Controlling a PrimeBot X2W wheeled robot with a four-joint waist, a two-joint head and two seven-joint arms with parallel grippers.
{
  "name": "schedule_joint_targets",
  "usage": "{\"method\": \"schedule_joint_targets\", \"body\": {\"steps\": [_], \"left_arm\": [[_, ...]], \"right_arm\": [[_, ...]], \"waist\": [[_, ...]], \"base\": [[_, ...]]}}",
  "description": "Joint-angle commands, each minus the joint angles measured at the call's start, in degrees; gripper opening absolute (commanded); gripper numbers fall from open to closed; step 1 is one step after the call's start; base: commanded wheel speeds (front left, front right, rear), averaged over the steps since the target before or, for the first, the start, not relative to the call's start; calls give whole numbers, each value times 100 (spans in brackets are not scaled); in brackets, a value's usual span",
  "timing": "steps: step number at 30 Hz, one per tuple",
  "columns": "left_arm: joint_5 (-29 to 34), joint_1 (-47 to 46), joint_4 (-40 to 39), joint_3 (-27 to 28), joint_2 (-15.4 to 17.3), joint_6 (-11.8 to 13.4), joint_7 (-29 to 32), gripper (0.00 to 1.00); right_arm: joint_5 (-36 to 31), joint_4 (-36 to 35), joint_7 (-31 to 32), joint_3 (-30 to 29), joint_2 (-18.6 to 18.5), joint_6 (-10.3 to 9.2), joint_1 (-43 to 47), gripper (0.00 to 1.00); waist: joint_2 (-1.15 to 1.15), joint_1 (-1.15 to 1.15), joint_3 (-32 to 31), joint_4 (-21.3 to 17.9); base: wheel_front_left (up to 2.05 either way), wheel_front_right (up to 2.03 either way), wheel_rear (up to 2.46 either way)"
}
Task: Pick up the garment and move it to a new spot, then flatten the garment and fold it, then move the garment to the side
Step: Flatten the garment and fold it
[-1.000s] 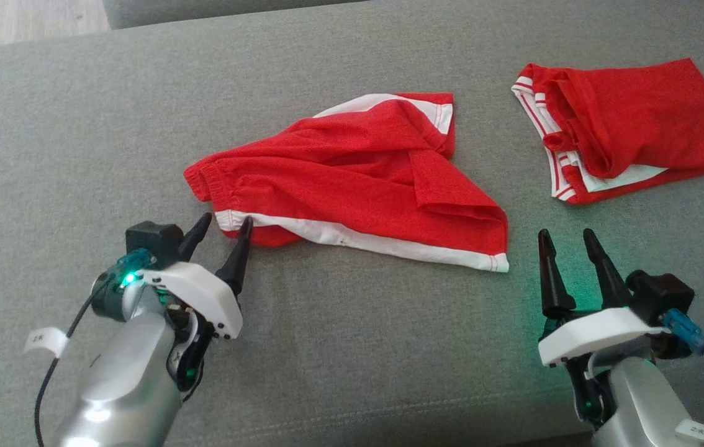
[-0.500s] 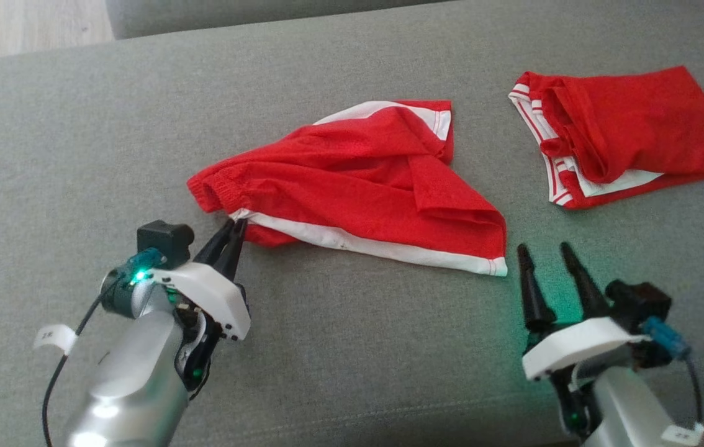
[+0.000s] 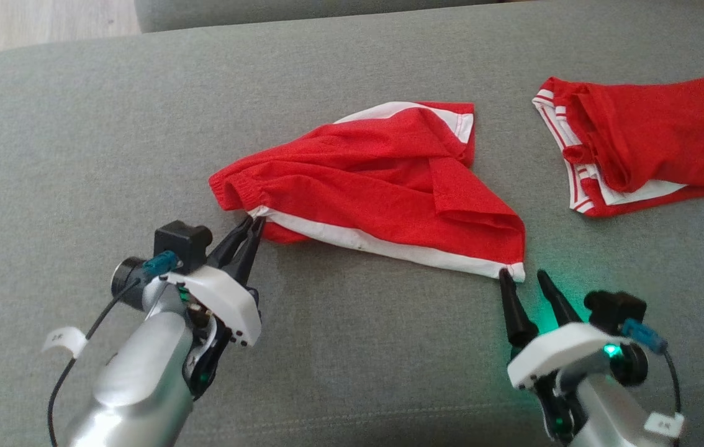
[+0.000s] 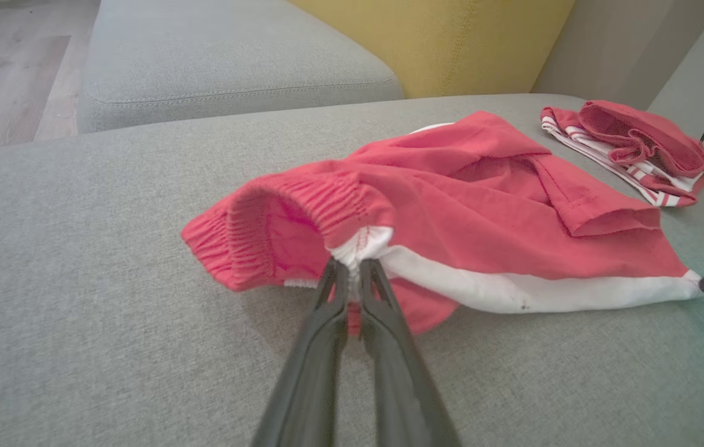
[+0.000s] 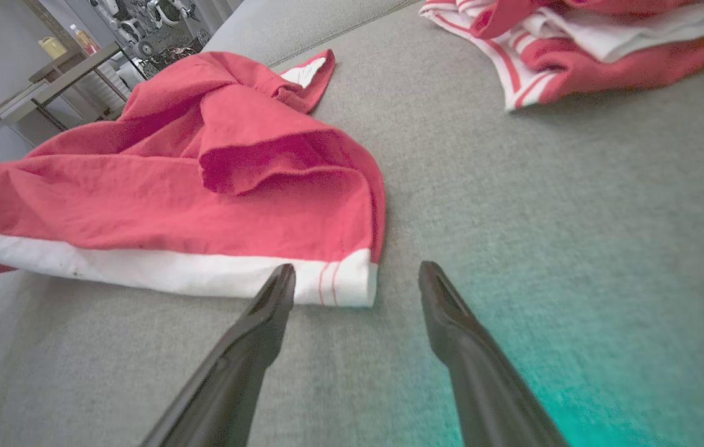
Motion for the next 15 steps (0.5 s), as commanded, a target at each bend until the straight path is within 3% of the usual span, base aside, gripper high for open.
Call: {"method": "schedule_joint_targets", "body": {"steps": [1, 6, 7, 8, 15], "left_arm": [[64, -151, -231, 156, 188, 49, -28, 0], [105, -125, -334, 78, 224, 78, 10, 0], [112, -122, -349, 67, 232, 86, 15, 0], [123, -119, -362, 55, 243, 99, 19, 0], [209, -64, -401, -26, 366, 158, 26, 0]], "right_arm": [[94, -20, -38, 188, -7, -4, -331, 100], [227, 281, -46, 345, -7, -4, -541, 100], [247, 344, -34, 378, -7, -4, -574, 41], [256, 403, -35, 401, -7, -4, -604, 0], [-72, 558, -118, 208, -19, -4, -768, 0]], "waist": [[0, 0, 19, 40], [0, 0, 29, 106], [0, 0, 30, 118], [0, 0, 26, 130], [0, 0, -91, 172]], "base": [[0, 0, 0], [0, 0, 0], [0, 0, 0], [0, 0, 0], [0, 0, 0]]}}
